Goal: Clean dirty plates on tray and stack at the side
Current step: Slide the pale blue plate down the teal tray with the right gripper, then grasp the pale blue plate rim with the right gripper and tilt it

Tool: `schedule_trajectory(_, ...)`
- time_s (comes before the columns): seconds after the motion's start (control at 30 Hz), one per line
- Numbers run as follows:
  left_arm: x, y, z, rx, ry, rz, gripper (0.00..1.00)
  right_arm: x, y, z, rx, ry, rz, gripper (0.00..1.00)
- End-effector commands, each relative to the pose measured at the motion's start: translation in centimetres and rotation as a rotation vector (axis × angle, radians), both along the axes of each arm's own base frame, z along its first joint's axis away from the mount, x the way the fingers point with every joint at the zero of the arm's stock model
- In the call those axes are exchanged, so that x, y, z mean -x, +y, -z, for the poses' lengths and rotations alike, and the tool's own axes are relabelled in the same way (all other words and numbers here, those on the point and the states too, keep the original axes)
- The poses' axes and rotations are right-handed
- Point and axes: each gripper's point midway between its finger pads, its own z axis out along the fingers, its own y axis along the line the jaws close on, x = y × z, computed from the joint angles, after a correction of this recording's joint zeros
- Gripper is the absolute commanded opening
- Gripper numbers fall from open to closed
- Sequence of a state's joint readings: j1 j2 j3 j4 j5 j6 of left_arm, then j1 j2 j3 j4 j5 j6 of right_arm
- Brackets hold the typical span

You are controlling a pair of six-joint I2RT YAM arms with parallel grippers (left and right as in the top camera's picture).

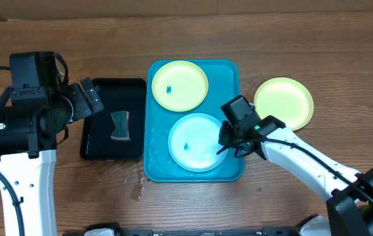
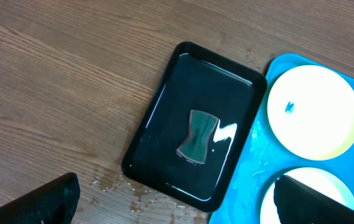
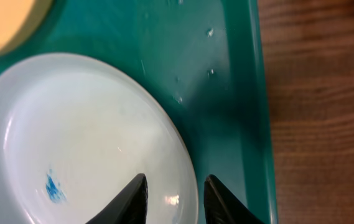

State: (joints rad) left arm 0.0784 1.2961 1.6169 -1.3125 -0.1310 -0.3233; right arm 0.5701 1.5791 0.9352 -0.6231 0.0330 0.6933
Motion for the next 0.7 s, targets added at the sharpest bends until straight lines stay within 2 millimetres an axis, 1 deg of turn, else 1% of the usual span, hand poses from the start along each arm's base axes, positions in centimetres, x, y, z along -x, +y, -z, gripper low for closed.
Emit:
schedule_trajectory(0.0, -0.2, -0.3, -0.6, 0.015, -0.022, -0.005, 1.0, -0.8, -0.6, 0.1, 0.04, -0.072, -0.024, 0.32)
schedule_trajectory(0.23, -0.2, -0.3, -0.5, 0.015, -0.022, -0.005, 1.0, -0.7, -0.7, 1.6, 0.051, -0.115, -0.092, 0.31)
schedule_trajectory(0.33, -0.2, -0.3, -0.5, 0.015, -0.022, -0.004, 1.0, -0.7, -1.0, 1.7, 0.063, -0.117, -0.09, 0.31)
schedule_trajectory(0.47, -0.2, -0.3, -0.6, 0.015, -0.022, -0.004, 1.0, -0.7, -0.8, 1.7, 0.058, -0.118, -0.092, 0.23)
schedule_trajectory(0.67, -0.2, -0.3, -0.6, 0.015, -0.022, -0.004, 1.0, 0.0, -0.1, 2.1, 0.015, -0.091, -0.112, 0.22)
